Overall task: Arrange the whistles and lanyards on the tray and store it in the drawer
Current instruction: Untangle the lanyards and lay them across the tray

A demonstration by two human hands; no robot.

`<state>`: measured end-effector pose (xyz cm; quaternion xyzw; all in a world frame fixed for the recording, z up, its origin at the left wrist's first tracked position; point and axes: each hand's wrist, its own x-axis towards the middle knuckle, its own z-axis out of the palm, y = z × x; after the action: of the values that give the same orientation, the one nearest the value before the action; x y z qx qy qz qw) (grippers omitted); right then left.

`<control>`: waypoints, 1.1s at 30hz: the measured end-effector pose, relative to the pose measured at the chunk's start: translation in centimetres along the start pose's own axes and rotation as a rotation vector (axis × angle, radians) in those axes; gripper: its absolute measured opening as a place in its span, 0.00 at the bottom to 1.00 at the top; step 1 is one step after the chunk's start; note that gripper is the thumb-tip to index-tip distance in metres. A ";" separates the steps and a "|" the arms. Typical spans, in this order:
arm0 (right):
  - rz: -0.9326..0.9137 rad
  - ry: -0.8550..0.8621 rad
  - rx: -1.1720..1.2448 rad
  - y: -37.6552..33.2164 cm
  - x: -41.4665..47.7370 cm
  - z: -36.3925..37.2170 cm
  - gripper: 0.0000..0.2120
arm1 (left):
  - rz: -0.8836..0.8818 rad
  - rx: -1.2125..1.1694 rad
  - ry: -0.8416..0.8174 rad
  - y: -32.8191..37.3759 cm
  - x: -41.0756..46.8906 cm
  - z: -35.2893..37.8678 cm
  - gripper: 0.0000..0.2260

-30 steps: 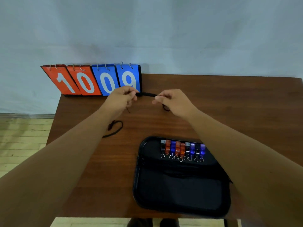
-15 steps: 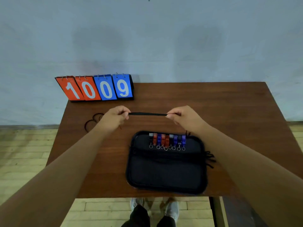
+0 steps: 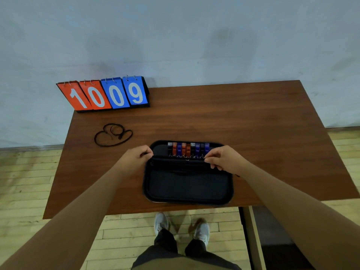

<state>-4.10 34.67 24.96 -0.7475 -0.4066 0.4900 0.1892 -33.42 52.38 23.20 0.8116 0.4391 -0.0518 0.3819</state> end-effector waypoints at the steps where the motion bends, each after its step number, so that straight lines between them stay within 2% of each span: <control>1: -0.013 0.024 -0.037 0.6 -0.3 0.5 0.05 | 0.024 0.036 0.004 -0.3 -0.1 0.4 0.07; 3: -0.039 0.096 -0.079 1.8 -0.8 1.7 0.05 | 0.072 0.103 0.005 -0.8 -0.3 1.0 0.06; 6: -0.055 0.194 -0.100 3.7 -1.5 3.3 0.05 | 0.073 0.081 0.035 -1.6 -0.7 1.9 0.06; 14: -0.018 0.322 -0.175 7.6 -2.3 5.6 0.09 | 0.091 0.165 0.189 -4.6 -1.8 4.6 0.05; 21: 0.041 0.398 -0.263 10.4 -2.4 6.3 0.11 | 0.036 0.188 0.240 -5.3 -1.8 6.5 0.04; 28: 0.066 0.412 -0.374 11.6 -1.9 6.2 0.11 | -0.005 0.267 0.216 -5.7 -0.6 7.7 0.04; 33: 0.115 0.424 -0.451 12.4 -1.0 6.2 0.05 | 0.023 0.311 0.207 -6.8 0.5 8.5 0.05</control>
<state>-4.60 25.70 14.31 -0.8779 -0.4137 0.2303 0.0712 -36.11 49.31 13.10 0.8669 0.4534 -0.0308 0.2051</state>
